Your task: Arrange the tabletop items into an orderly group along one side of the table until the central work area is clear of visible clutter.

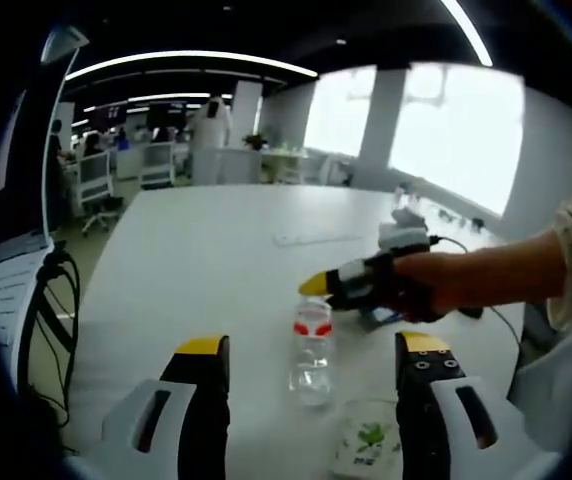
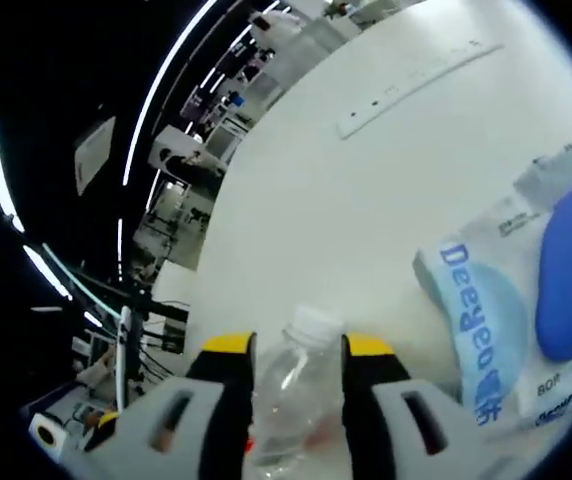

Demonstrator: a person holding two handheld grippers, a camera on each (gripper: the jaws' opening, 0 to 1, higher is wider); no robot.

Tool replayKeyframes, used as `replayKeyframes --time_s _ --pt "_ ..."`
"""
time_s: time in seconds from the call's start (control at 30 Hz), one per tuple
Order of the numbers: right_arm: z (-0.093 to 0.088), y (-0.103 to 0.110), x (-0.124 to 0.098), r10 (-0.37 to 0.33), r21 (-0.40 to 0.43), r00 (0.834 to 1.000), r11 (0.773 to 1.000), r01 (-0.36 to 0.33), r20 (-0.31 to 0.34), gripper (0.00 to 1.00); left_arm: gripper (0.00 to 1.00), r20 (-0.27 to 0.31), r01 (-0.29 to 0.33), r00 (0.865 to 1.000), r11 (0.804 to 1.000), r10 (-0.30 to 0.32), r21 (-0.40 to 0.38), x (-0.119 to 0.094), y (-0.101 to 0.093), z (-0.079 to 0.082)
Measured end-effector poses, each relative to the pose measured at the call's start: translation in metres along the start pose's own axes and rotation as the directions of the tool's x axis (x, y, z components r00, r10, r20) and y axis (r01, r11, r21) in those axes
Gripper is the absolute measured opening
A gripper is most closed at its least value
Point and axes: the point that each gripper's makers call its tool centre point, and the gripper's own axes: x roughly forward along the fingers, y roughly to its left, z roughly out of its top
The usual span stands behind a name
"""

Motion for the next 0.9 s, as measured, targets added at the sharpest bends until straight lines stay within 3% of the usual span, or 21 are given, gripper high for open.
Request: replayKeyframes --time_s 0.37,0.67,0.9 --pt "0.0015 -0.0027 0.0061 -0.004 0.021 1.000 1.000 0.004 0.005 0.26 0.61 -0.012 0.000 1.000 1.000 0.000 0.004 0.0028 0.0014 -0.0060" --pt "0.0049 -0.0052 0.0050 -0.007 0.089 1.000 0.996 0.006 0.010 0.21 0.60 -0.009 -0.008 1.000 1.000 0.008 -0.002 0.0030 0.0050 -0.0072" --pt "0.0051 -0.0047 0.0047 -0.018 0.085 1.000 0.996 0.016 0.021 0.20 0.60 -0.005 -0.016 1.000 1.000 0.016 -0.007 0.0007 0.0069 -0.0081"
